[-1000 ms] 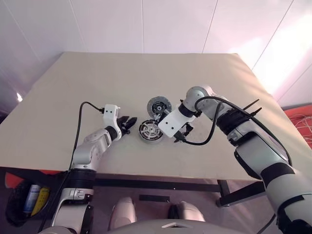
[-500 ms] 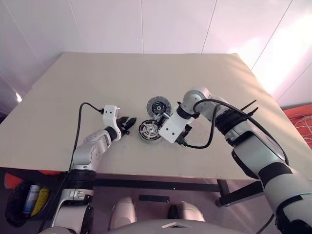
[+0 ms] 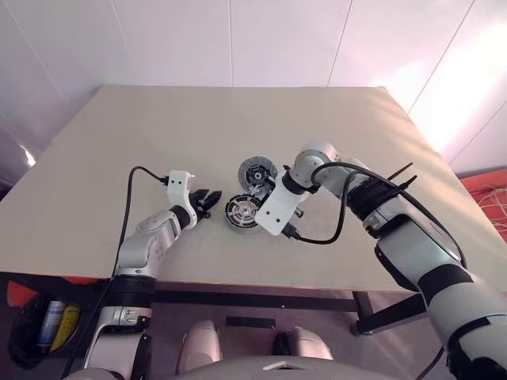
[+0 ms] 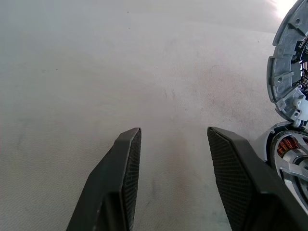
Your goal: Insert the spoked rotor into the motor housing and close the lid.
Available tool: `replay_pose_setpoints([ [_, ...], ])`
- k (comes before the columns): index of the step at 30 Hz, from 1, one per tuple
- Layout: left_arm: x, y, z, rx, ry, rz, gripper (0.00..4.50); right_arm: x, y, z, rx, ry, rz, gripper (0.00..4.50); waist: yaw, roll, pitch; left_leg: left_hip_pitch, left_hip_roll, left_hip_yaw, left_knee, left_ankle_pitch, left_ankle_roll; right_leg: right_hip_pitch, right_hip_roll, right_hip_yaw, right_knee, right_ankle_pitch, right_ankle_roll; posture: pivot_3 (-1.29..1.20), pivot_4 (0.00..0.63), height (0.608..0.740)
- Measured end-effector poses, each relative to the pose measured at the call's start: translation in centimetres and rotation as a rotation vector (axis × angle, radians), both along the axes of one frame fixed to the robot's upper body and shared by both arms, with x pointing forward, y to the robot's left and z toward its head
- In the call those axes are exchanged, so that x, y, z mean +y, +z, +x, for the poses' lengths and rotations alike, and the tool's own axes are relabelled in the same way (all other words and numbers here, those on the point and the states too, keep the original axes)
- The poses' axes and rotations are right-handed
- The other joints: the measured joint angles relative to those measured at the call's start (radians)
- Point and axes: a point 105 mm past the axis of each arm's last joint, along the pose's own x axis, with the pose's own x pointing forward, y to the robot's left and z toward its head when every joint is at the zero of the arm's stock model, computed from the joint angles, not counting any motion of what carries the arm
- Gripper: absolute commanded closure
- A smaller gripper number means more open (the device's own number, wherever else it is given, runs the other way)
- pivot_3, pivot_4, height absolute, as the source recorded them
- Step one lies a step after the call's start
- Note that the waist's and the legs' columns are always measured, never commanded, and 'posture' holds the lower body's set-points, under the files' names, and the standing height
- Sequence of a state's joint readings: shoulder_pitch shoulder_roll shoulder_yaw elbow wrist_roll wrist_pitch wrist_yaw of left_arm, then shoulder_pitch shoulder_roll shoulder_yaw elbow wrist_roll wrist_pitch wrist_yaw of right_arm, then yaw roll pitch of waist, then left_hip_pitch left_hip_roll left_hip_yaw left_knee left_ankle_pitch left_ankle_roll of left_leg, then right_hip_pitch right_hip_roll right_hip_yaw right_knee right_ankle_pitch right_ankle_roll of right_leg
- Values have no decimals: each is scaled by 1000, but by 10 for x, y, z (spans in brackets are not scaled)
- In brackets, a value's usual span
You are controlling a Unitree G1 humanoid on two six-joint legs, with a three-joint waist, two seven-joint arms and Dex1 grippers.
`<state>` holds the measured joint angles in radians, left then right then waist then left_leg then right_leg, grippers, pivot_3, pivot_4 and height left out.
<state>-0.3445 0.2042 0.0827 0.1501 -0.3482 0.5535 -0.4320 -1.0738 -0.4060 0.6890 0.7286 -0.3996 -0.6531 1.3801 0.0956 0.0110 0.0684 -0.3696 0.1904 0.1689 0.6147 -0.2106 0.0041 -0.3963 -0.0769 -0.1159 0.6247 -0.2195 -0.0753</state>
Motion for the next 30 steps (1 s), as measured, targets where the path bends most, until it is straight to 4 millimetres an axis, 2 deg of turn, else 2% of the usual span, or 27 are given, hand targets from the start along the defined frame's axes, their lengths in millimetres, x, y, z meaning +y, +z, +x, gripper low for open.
replay_pose_setpoints([
  [7,0,0,0,0,1,2,2180,1,-3,0,1,-6,6,3038,0,0,0,0,0,0,0,0,0,0,0,0,0,0,0,0,0,740],
  [10,1,0,0,0,1,2,2180,1,-4,0,0,-8,11,3593,0,0,0,1,0,0,0,-1,-1,1,0,0,0,0,0,0,0,740],
  [13,2,0,0,0,2,5,2180,-2,-6,-1,5,-10,3,4491,-1,0,0,4,0,0,0,-1,-2,4,0,0,0,0,0,0,0,740],
  [30,2,0,0,0,1,6,2180,-2,-9,0,6,-26,8,4491,-4,0,0,8,1,0,0,0,-4,6,1,0,0,1,-1,0,0,740],
])
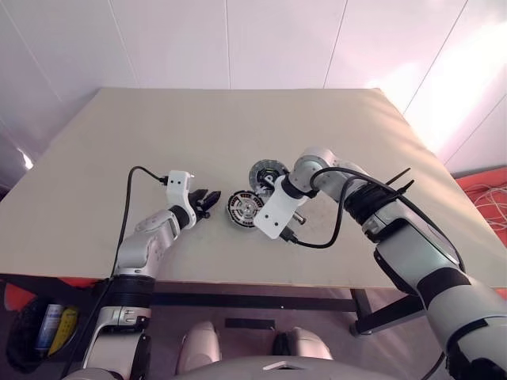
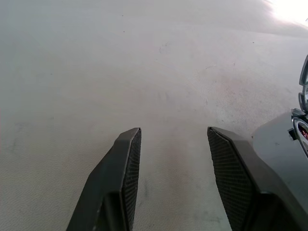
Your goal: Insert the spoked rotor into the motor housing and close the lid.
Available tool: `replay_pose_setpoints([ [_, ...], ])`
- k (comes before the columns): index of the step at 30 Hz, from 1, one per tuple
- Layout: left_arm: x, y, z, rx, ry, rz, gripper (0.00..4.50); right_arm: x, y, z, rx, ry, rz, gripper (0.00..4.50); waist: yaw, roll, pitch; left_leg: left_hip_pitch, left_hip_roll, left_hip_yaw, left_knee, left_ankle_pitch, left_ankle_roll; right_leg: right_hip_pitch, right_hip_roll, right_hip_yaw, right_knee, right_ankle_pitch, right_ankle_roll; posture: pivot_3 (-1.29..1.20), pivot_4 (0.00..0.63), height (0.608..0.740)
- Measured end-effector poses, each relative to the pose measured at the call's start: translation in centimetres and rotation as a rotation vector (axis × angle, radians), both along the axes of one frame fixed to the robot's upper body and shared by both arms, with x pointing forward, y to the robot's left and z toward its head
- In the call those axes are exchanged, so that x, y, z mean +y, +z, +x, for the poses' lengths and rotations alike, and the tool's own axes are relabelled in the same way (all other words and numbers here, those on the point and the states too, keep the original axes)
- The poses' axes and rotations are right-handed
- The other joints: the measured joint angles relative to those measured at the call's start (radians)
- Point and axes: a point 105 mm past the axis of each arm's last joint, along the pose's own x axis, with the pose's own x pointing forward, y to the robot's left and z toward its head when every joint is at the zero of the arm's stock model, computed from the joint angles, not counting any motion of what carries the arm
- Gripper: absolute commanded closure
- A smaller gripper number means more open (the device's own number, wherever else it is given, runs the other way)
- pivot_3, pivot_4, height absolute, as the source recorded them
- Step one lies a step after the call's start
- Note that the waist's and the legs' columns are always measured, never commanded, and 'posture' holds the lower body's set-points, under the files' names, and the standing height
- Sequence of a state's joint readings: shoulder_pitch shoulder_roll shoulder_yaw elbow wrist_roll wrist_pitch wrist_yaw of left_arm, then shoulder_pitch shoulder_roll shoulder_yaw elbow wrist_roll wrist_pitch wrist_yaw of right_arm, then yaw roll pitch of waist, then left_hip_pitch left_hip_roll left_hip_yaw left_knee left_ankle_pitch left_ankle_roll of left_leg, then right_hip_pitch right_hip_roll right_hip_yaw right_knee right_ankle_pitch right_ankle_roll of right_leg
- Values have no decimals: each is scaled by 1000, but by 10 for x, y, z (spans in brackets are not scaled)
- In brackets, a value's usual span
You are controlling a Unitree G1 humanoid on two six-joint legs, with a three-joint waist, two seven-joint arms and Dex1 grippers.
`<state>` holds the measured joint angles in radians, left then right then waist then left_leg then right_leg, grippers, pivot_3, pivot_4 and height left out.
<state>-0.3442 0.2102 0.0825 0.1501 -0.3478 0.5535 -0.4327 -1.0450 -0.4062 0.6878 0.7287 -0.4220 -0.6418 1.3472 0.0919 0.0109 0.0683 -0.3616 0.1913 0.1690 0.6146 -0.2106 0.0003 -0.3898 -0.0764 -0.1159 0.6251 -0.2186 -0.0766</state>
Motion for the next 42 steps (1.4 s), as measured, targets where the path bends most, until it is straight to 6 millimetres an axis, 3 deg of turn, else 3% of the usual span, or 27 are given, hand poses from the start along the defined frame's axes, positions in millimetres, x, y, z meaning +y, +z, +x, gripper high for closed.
replay_pose_setpoints([
  [9,-3,0,0,0,-2,-10,2180,-3,5,3,29,-85,0,4491,2,0,0,-2,0,0,0,0,0,-1,0,0,0,0,0,0,0,740],
  [22,-11,-11,-5,16,29,-48,2180,-51,33,5,160,-524,-23,4491,9,0,0,-8,0,0,0,0,6,-5,0,0,-1,0,0,0,0,740],
  [26,-14,-10,-5,13,33,-56,2180,-36,37,-5,274,-676,43,4491,4,1,0,-7,0,0,0,1,4,-6,1,0,-1,0,0,0,0,740],
  [34,-15,-10,-5,9,34,-59,2180,-4,46,-23,426,-781,106,4491,10,1,0,-7,0,-1,0,0,1,-6,1,0,-1,0,0,0,0,740],
  [42,-5,-11,-7,10,67,-45,2180,21,32,-24,481,-836,93,4491,5,1,0,-6,0,-1,-1,1,-2,-5,1,0,-1,0,0,0,0,740],
])
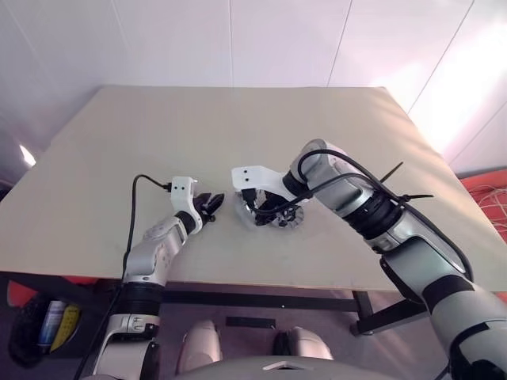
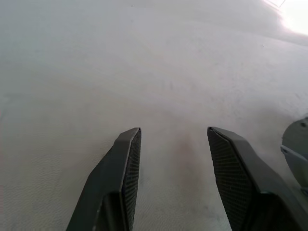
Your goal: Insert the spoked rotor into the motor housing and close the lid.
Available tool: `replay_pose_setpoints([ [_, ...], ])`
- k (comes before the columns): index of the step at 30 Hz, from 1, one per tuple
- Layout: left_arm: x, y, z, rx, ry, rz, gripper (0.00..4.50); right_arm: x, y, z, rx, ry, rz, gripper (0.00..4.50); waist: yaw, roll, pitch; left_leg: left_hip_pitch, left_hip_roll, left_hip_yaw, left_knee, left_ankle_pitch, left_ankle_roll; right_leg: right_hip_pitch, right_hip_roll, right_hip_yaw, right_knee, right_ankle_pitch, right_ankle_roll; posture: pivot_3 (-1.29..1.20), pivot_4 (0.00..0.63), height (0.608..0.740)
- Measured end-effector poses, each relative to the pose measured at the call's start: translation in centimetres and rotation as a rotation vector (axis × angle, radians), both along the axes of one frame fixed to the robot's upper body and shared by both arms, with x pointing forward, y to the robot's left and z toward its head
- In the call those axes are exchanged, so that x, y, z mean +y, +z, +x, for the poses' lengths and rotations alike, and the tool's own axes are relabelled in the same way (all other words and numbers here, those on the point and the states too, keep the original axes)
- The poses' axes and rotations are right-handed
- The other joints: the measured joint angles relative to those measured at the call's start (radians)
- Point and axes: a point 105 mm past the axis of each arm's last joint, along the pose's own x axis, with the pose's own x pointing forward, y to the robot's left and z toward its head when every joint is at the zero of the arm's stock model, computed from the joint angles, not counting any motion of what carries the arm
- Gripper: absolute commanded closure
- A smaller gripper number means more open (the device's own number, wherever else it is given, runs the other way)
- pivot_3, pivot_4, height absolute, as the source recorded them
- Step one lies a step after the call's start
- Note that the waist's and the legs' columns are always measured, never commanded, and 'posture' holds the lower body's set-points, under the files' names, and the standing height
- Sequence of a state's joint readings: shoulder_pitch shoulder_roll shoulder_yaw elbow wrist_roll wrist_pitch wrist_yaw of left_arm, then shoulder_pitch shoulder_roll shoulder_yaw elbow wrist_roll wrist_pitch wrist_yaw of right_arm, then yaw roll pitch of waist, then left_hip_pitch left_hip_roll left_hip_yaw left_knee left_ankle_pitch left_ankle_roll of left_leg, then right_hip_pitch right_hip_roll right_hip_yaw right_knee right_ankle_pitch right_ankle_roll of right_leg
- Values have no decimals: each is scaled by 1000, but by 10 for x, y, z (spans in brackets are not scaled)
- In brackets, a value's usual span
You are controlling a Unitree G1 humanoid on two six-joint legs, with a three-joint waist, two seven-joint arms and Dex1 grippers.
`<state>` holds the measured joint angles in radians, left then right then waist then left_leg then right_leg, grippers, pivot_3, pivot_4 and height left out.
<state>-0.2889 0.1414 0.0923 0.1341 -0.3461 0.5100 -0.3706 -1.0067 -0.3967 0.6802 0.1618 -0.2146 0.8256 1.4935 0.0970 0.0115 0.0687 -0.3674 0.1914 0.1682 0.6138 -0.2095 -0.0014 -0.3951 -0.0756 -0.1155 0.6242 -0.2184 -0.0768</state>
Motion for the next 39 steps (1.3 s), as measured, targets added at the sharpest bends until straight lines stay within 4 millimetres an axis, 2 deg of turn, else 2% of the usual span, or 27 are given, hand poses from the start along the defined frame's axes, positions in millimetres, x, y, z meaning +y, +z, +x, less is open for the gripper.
replay_pose_setpoints([
  [5,8,-2,-6,-1,30,8,2180,20,-9,15,15,-136,12,4491,-1,1,0,7,0,-1,-1,1,-2,6,0,0,0,0,0,0,0,740],
  [7,11,-1,-8,-5,40,11,2180,23,-14,19,26,-174,8,4491,5,1,0,10,-1,-2,-1,1,-2,10,0,0,-1,-4,7,0,0,740],
  [10,18,-1,-9,-4,61,21,2180,24,-17,24,30,-206,3,4491,9,1,0,11,-1,-3,-1,1,-2,12,0,0,-2,-3,8,0,0,740],
  [12,21,0,-9,-2,67,25,2180,23,-18,26,32,-217,0,3795,10,1,0,12,-1,-3,-1,1,-3,13,0,0,-2,-3,8,0,0,740],
  [13,22,0,-9,-2,68,27,2180,22,-19,27,32,-225,-4,3623,10,1,0,13,-1,-3,-1,1,-3,14,0,0,-2,-3,8,0,0,740],
  [23,23,1,-8,-6,68,30,2180,14,-18,32,21,-252,-12,134,1,1,1,15,-1,-3,-4,1,-3,15,0,0,-2,-3,8,0,0,740],
  [25,22,3,-7,-10,66,29,2180,17,-14,30,31,-242,-1,23,1,1,1,15,-1,-3,-4,1,-3,15,0,1,-2,-3,8,0,0,740],
  [27,22,3,-6,-11,64,29,2180,22,-6,27,40,-226,16,23,1,1,1,14,-1,-3,-4,1,-3,14,0,1,-2,-3,8,0,0,740],
  [30,21,3,-4,-10,62,27,2180,33,15,23,60,-221,76,23,1,1,1,14,-1,-3,-5,1,-3,14,1,1,-2,-3,8,0,0,740],
  [35,18,3,-1,-6,46,21,2180,56,73,19,83,-221,277,23,2,1,1,14,-2,-3,-5,2,-3,14,1,1,-3,-3,8,0,0,740],
  [37,17,4,0,-10,37,19,2180,59,94,22,40,-204,378,23,4,0,1,15,-2,-3,-6,1,-3,14,1,1,-4,-3,8,0,0,740],
  [39,15,6,1,-12,26,21,2180,56,107,29,-35,-191,460,23,6,0,1,14,-2,-3,-6,1,-3,14,0,1,-4,-3,8,0,0,740],
])
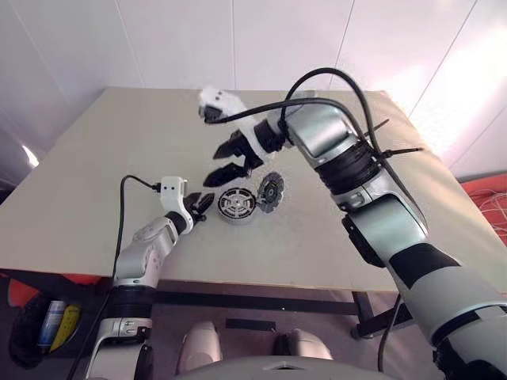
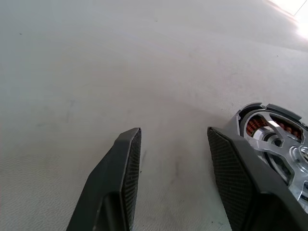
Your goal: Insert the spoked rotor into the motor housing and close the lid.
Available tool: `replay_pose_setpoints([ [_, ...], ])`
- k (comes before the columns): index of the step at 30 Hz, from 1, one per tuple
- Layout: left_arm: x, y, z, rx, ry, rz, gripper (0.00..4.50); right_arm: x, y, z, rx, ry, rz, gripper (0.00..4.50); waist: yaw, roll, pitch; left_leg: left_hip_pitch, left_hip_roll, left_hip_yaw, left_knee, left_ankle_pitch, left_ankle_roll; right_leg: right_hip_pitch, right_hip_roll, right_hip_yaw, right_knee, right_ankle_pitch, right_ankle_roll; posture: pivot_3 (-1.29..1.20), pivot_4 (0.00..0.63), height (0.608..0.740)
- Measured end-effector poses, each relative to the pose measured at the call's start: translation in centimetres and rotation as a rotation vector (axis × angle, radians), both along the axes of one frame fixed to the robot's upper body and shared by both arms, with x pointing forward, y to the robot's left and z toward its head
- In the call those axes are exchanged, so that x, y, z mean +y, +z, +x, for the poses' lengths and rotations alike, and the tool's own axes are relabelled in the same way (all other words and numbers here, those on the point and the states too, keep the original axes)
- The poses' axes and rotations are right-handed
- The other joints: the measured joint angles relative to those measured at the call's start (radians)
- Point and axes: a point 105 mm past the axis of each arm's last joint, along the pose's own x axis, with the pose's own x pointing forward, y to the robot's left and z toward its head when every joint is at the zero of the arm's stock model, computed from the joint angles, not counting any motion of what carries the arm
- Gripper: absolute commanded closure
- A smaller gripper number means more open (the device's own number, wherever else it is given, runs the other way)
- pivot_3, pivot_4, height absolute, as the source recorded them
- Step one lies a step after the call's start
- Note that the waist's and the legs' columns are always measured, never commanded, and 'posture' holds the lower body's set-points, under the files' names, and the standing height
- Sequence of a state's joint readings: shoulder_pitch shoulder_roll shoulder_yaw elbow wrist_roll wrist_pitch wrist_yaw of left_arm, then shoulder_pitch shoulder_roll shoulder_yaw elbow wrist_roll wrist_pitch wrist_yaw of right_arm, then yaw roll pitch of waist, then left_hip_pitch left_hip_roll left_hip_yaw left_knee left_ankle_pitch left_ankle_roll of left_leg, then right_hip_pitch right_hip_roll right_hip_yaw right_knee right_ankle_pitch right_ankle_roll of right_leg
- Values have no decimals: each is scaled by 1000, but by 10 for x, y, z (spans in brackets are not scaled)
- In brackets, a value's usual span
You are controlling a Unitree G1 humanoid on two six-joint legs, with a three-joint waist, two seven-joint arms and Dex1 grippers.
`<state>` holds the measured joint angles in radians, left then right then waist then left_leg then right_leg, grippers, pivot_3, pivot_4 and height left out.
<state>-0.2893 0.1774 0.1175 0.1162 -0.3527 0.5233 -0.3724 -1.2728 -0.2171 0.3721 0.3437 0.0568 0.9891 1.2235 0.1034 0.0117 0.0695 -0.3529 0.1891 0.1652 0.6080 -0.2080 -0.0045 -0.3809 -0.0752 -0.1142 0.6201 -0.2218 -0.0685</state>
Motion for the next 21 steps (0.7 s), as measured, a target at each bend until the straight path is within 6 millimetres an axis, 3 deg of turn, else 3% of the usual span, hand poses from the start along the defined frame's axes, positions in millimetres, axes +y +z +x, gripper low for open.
replay_pose_setpoints([
  [4,-6,3,1,19,-49,-19,2180,-37,-3,22,-157,-69,50,193,9,-1,0,0,0,0,0,2,-3,1,0,0,0,0,0,0,0,740],
  [6,-8,3,1,53,-84,-25,2180,-78,-18,34,-177,-176,45,647,20,-1,0,0,-1,0,0,2,-3,1,0,0,0,2,-2,0,0,740],
  [10,-4,5,2,78,-113,-9,2180,-140,-35,43,-208,-357,29,2069,23,-1,0,-3,-1,1,0,2,-3,-4,0,1,1,3,-5,0,0,740],
  [13,-9,7,4,83,-158,3,2180,-176,-64,31,-211,-439,-18,3116,24,-1,0,-5,-1,1,0,2,-3,-5,0,1,0,3,-5,0,0,740],
  [15,-9,10,4,92,-175,5,2180,-185,-82,17,-169,-455,-10,3818,23,0,0,-7,-1,1,0,2,-2,-7,0,1,1,3,-5,0,0,740],
  [21,-8,9,1,130,-215,3,2180,-183,-111,-9,-120,-462,4,3977,24,2,-1,-7,-1,2,1,2,-2,-7,0,2,1,0,0,0,0,740],
])
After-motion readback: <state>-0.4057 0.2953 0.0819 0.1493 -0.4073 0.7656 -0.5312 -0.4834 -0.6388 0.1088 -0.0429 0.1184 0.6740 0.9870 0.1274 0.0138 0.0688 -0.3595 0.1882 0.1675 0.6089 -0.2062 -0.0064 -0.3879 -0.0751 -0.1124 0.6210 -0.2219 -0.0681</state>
